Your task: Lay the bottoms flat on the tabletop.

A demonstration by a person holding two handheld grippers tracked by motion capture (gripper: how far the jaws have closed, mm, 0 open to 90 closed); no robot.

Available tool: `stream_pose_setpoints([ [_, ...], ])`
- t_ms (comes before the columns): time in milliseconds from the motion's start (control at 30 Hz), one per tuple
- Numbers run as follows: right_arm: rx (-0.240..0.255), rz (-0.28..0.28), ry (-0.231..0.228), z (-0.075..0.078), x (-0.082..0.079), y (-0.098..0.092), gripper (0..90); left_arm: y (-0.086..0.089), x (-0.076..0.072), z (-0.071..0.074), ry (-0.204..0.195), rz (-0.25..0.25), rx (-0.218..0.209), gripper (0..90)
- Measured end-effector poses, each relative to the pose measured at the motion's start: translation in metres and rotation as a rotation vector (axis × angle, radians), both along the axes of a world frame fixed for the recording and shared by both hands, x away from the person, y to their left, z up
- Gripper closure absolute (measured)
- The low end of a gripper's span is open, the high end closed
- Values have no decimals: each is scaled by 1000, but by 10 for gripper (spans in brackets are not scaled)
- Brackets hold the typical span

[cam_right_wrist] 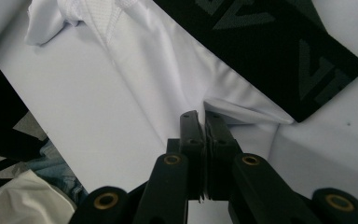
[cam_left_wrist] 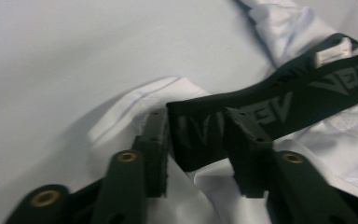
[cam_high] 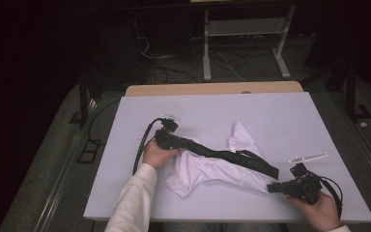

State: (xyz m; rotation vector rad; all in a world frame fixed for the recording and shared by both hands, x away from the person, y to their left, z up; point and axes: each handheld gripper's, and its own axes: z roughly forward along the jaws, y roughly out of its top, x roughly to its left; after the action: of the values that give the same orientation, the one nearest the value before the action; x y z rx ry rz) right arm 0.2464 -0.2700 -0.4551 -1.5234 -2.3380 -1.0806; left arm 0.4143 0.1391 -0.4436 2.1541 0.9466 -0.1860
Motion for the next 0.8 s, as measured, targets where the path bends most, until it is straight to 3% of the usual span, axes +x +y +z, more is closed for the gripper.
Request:
stream_pose_setpoints([
  [33,-3,-2,3,-1,-1,0,844,-1,0,-1,-3,-8,5,725],
  [67,-3,-2,3,-1,-1,0,844,-1,0,-2,-6,-16,18,725],
  [100,-1,-13,11,-1,-2,-2,799,-1,0,-2,-9,-17,25,807],
  [167,9,-36,0,-1,-5,-6,754,0,-1,1,-17,-19,24,841],
  [233,9,-49,-6,0,-7,-7,726,0,-2,3,-23,-18,19,845],
  [267,6,-85,-42,2,-8,-11,668,2,-5,9,-44,-17,9,848],
  [367,4,-113,-68,4,-7,-15,608,5,-9,15,-68,-10,-9,848],
  [433,8,-159,-100,6,-5,-20,555,11,-13,24,-101,6,-36,848],
  [567,21,-197,-129,8,1,-24,509,18,-16,29,-119,22,-55,848],
  [633,11,-218,-156,9,12,-27,464,23,-18,30,-126,38,-63,849],
  [800,28,-228,-150,6,26,-31,439,33,-19,27,-114,64,-75,849],
])
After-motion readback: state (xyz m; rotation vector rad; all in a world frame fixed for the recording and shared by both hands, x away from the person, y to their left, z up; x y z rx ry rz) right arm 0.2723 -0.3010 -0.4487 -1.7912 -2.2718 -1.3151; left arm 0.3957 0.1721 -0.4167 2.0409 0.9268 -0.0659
